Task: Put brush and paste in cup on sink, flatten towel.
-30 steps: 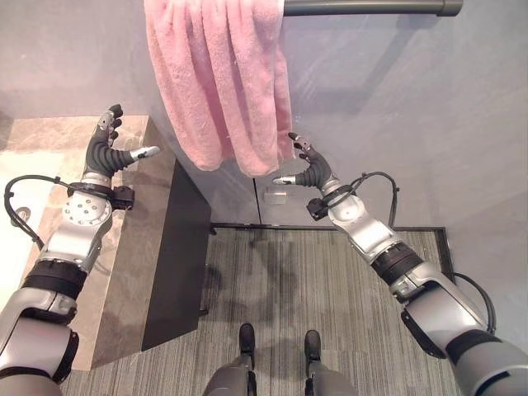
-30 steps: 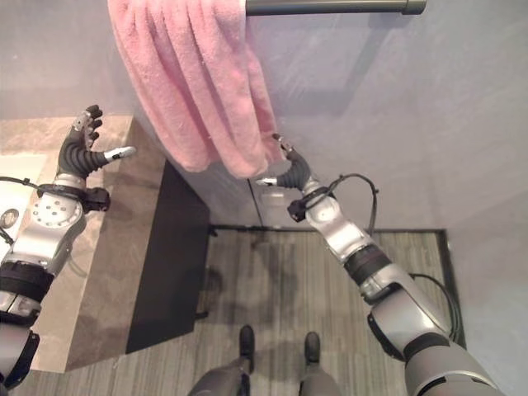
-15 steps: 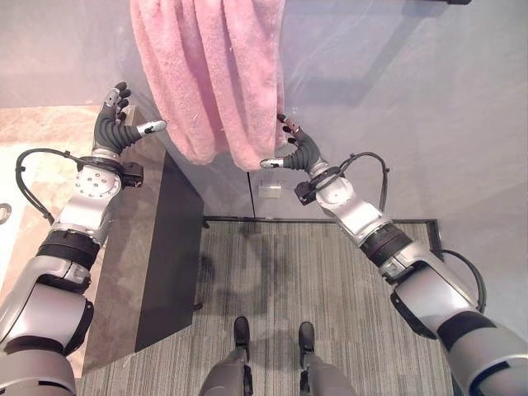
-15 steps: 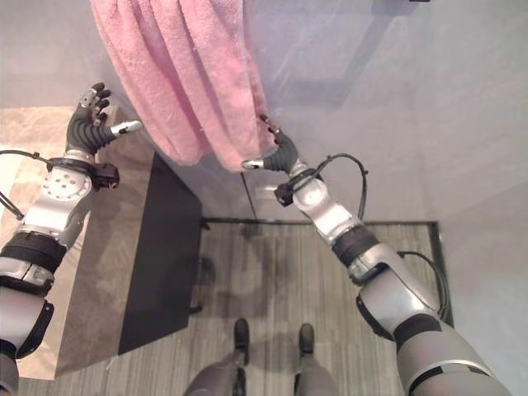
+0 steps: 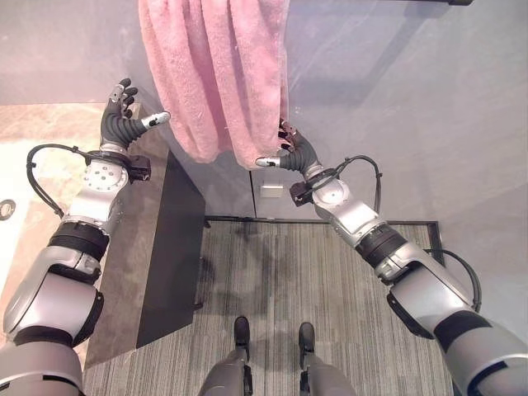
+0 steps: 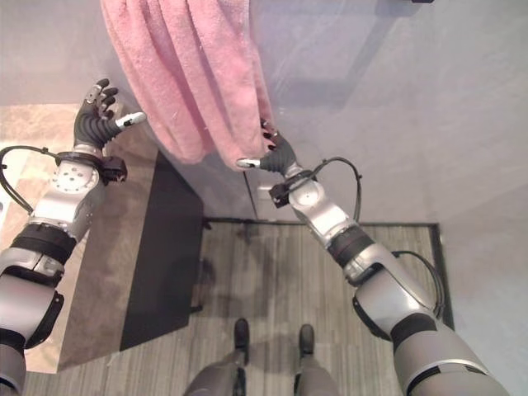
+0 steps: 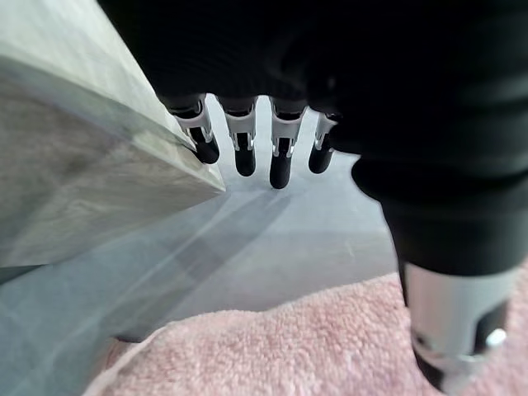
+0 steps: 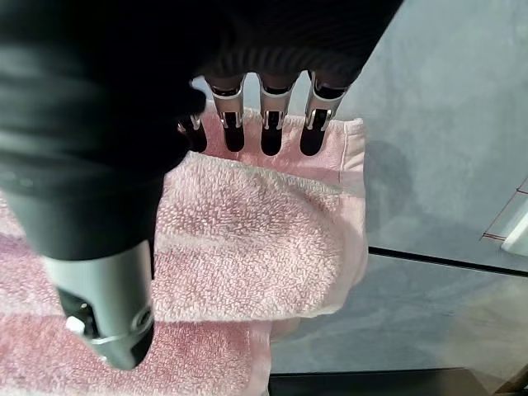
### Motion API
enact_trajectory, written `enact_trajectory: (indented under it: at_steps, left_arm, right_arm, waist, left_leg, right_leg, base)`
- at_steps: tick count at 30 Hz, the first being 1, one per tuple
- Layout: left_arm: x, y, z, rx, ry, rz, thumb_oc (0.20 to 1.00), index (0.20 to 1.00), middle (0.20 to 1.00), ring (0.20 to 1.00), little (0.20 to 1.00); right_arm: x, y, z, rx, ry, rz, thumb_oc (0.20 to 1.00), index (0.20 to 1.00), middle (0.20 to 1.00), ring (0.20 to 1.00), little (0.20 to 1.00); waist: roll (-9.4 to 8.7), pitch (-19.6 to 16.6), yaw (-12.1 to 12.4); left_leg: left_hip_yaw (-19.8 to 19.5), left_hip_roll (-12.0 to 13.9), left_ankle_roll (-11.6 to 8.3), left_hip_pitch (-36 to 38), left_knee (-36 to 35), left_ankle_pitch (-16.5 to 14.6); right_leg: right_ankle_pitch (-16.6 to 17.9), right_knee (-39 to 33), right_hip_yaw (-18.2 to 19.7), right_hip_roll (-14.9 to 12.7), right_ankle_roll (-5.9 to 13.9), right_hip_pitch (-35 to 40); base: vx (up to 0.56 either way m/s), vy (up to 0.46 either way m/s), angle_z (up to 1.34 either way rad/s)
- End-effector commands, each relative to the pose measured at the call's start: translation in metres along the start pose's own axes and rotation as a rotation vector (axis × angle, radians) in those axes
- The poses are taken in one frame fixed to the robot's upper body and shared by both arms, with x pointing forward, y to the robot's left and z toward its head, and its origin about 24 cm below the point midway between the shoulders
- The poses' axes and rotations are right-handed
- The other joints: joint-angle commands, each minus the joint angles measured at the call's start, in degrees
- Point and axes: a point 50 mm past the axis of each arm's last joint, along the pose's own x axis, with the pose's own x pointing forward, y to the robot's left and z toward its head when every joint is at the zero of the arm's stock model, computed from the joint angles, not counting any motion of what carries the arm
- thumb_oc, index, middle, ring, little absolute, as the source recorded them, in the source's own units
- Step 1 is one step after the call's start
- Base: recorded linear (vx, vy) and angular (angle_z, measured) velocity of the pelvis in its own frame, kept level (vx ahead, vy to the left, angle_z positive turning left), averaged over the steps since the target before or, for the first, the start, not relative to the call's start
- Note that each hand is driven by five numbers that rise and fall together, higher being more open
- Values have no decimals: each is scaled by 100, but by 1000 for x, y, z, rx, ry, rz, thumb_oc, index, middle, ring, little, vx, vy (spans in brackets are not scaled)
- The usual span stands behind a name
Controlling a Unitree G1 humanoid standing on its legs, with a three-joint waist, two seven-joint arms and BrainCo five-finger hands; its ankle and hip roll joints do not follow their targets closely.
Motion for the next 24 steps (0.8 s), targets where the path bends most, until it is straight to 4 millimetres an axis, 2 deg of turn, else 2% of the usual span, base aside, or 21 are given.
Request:
enact_trajectory:
  at_steps: [1,3,4,5,7,10,12,13,17,18,24]
  left_arm:
    - [21,-10,47,-8,-123,-6,1000,1000,1000,1000,1000]
    - [23,-11,51,-21,-129,0,1000,1000,1000,1000,1000]
    - [23,-11,51,-21,-129,-1,1000,1000,1000,1000,1000]
    - [24,-12,52,-26,-127,-1,1000,1000,1000,1000,1000]
    - [25,-14,54,-33,-130,-10,1000,1000,1000,1000,1000]
    - [26,-21,59,-52,-143,-33,1000,1000,1000,1000,1000]
    - [26,-22,60,-54,-148,-41,1000,1000,1000,1000,1000]
    - [27,-25,63,-49,-155,-55,1000,1000,1000,1000,1000]
    - [28,-29,62,-40,-147,-67,1000,1000,1000,1000,1000]
    - [28,-30,63,-40,-146,-68,1000,1000,1000,1000,1000]
    - [28,-38,61,-66,-138,-93,1000,1000,1000,1000,1000]
  right_arm:
    - [17,0,48,69,-159,-35,1000,1000,1000,1000,1000]
    - [17,1,52,81,-175,-34,1000,1000,1000,1000,1000]
    - [17,1,52,81,-175,-34,827,827,827,827,827]
    - [16,4,54,87,-185,-21,514,514,514,514,514]
    - [16,5,54,97,-190,-14,536,536,536,536,536]
    - [15,6,55,101,-200,-4,526,526,526,526,526]
    - [14,6,55,99,-202,-2,495,495,495,495,495]
    - [14,6,55,94,-204,3,435,435,435,435,435]
    - [13,8,52,87,-198,9,401,401,401,401,401]
    - [13,8,52,85,-198,14,360,360,360,360,360]
    - [11,12,52,106,-209,25,363,363,363,363,363]
  waist:
    - [-228,-75,-172]
    - [-225,-67,-200]
    - [-226,-68,-198]
    - [-227,-76,-220]
    - [-226,-90,-247]
    - [-219,-100,-284]
    - [-212,-102,-289]
    - [-202,-98,-303]
    - [-186,-109,-325]
    - [-182,-111,-334]
    - [-167,-109,-389]
  left_leg:
    - [-1,43,-356,-357,3,216]
    - [32,46,-357,-368,3,214]
    - [34,46,-357,-368,3,214]
    - [52,50,-360,-373,3,215]
    - [65,59,-369,-383,3,220]
    - [73,67,-374,-399,3,229]
    - [72,74,-375,-403,3,229]
    - [77,73,-377,-408,3,229]
    - [98,83,-382,-421,3,227]
    - [102,85,-383,-423,3,228]
    - [131,89,-392,-437,3,224]
  right_leg:
    - [898,36,-47,-1093,776,-155]
    - [927,18,-9,-1095,787,-184]
    - [927,18,-7,-1095,787,-186]
    - [943,9,13,-1094,789,-207]
    - [934,7,24,-1088,786,-225]
    - [926,6,32,-1086,780,-245]
    - [920,3,37,-1085,779,-251]
    - [907,2,49,-1079,774,-264]
    - [896,-2,76,-1082,770,-282]
    - [891,-1,78,-1081,767,-285]
    - [883,-4,92,-1081,763,-325]
  base:
    - [0,0,0]
    - [0,0,0]
    - [1,20,-6]
    - [5,12,-7]
    - [5,9,-3]
    - [0,0,0]
    - [0,0,0]
    - [0,0,0]
    - [0,0,0]
    - [0,0,0]
    - [0,0,0]
